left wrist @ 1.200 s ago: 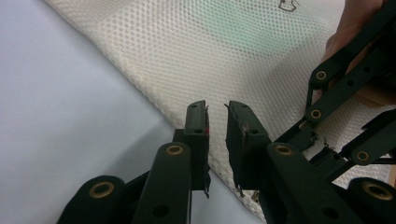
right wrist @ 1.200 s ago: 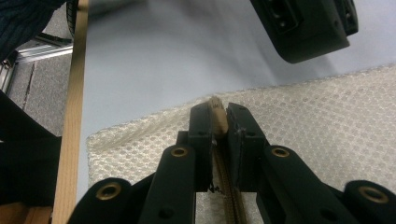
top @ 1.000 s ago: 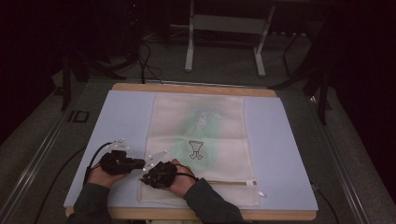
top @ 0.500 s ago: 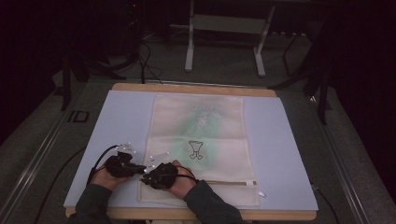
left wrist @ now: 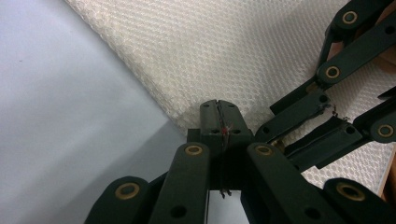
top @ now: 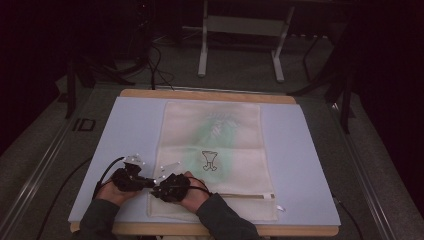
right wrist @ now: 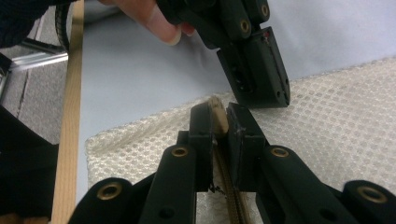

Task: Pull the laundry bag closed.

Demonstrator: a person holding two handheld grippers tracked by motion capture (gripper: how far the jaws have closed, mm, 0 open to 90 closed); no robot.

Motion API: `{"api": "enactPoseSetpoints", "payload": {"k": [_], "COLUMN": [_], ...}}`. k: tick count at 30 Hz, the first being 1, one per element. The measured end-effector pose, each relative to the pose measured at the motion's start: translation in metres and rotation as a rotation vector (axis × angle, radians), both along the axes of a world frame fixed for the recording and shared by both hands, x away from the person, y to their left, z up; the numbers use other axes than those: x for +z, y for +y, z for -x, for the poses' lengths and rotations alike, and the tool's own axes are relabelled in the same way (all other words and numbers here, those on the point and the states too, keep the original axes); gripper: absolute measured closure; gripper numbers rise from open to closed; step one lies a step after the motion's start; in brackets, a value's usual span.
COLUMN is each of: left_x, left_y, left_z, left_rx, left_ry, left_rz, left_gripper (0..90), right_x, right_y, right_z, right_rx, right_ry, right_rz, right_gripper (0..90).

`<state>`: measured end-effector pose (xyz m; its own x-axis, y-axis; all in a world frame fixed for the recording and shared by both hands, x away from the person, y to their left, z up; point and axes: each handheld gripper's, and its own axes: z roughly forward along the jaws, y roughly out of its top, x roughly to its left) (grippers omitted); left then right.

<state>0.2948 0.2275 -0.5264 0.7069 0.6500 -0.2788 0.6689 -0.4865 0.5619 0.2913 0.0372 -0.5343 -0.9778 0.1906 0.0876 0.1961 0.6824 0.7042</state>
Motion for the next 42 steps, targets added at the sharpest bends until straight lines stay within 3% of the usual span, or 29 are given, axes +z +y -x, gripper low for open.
{"api": "enactPoseSetpoints", "payload": {"k": [5, 6, 10, 14, 20, 26, 34, 42], "left_x": [-0.001, -0.001, 0.000, 0.000, -0.001, 0.003, 0.003, 0.002], "left_y": [0.001, 0.001, -0.002, -0.001, 0.001, -0.005, -0.007, -0.005], "left_z": [-0.001, -0.001, 0.000, -0.001, 0.000, 0.004, 0.008, 0.006], "left_rx": [-0.005, -0.006, -0.012, -0.010, -0.009, -0.007, -0.022, -0.027], "left_ry": [0.004, 0.003, -0.015, -0.008, -0.008, -0.028, -0.029, -0.023], "left_rz": [0.008, 0.005, -0.016, -0.008, 0.011, -0.048, -0.057, -0.039], "left_gripper": [90.0, 90.0, 90.0, 90.0, 90.0, 90.0, 90.0, 90.0], "right_x": [0.002, 0.002, 0.001, 0.003, 0.005, 0.004, 0.004, 0.007], "right_y": [0.000, -0.002, -0.006, -0.010, -0.018, -0.017, -0.017, -0.021], "right_z": [0.000, 0.002, 0.003, 0.005, 0.006, 0.008, 0.009, 0.013], "right_rx": [0.018, 0.024, 0.011, 0.020, 0.023, 0.023, 0.020, 0.023], "right_ry": [-0.017, -0.040, -0.039, -0.071, -0.078, -0.099, -0.102, -0.129], "right_rz": [0.015, 0.028, 0.020, 0.046, 0.062, 0.069, 0.076, 0.096], "right_gripper": [82.0, 82.2, 82.2, 82.3, 82.3, 82.3, 82.3, 82.2]}}
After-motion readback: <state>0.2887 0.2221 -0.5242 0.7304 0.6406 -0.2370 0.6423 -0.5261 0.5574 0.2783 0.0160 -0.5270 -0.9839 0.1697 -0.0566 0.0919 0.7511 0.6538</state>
